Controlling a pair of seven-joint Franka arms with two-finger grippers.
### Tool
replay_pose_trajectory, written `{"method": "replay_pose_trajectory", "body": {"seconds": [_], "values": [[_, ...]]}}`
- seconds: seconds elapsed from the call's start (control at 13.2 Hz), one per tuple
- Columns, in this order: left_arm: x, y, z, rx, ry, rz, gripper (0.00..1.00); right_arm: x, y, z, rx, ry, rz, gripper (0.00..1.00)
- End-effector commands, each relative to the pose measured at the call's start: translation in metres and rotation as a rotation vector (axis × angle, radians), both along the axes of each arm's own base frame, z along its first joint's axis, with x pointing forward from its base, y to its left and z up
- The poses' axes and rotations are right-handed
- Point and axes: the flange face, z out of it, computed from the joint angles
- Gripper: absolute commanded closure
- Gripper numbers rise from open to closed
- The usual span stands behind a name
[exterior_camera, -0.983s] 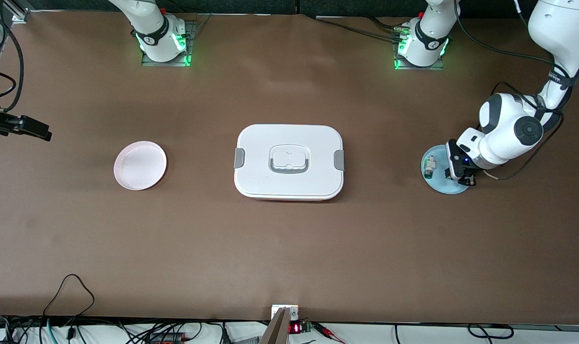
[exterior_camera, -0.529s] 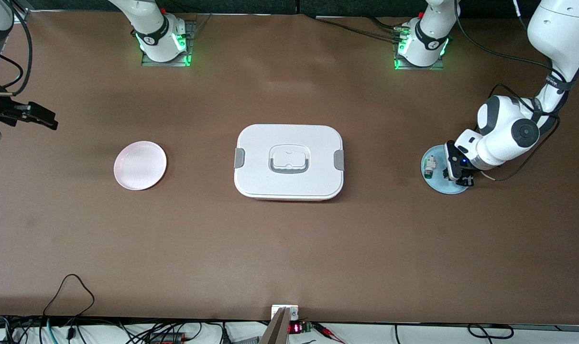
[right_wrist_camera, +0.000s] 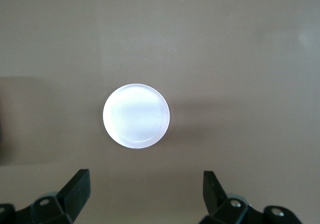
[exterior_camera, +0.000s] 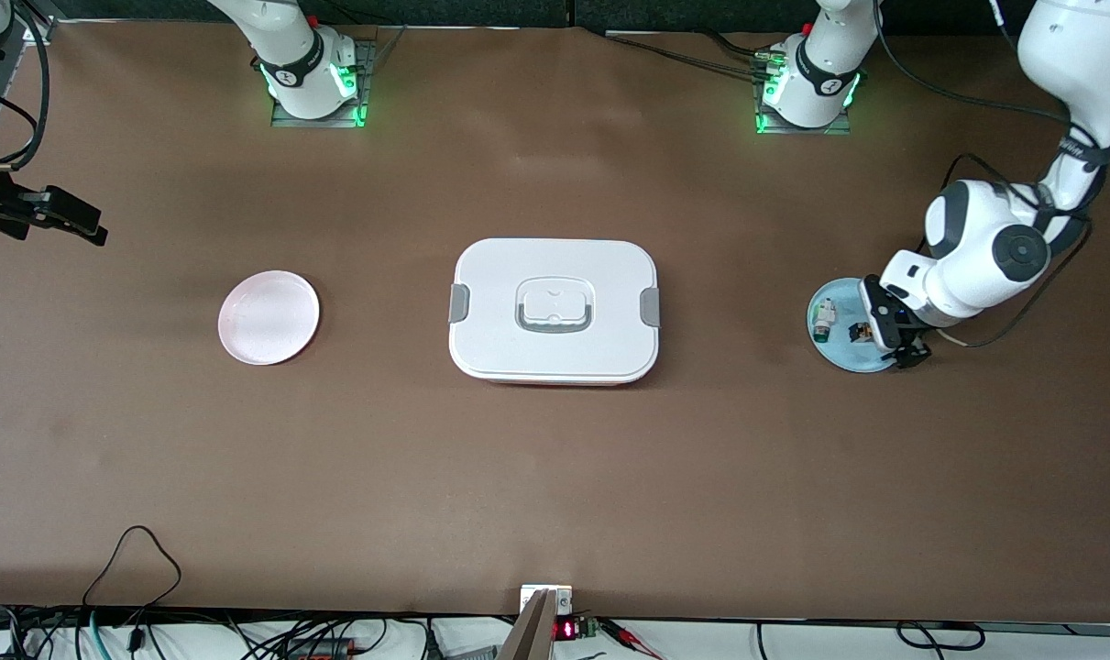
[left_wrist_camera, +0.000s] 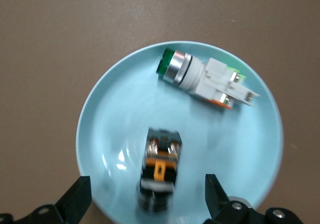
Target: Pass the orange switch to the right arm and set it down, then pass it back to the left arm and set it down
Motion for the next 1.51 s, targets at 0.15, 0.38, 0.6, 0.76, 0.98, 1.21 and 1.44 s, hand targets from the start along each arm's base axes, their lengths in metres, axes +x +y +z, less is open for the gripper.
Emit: {"method": "replay_pose_trajectory", "body": {"seconds": [0.15,0.38,0.6,0.76,0.98,1.21,1.44], "values": [[0.025,-0.016,0.120,0.151,0.086,0.247,0.00,0.005,0.001,0.004,0.008,-0.009,0.008,0.00],[0.008,-0.019,0.184,0.090,0.075,0.552,0.00,0.005,-0.002,0.004,0.010,-0.017,-0.002,0.00],[0.001,-0.019,0.246,0.087,0.093,0.726,0.00,0.004,-0.010,0.004,0.019,-0.018,-0.007,0.00],[0.009,-0.020,0.299,0.100,0.069,0.925,0.00,0.006,0.000,0.003,0.014,-0.016,0.003,0.00],[0.008,-0.026,0.334,0.133,0.061,1.208,0.00,0.005,0.001,0.011,0.024,-0.024,0.002,0.00],[0.007,-0.043,0.375,0.040,0.031,1.236,0.00,0.006,0.007,0.021,0.021,-0.038,0.012,0.00],[0.007,-0.043,0.383,0.040,0.044,1.227,0.00,0.006,0.008,0.021,0.020,-0.035,0.018,0.00]]}}
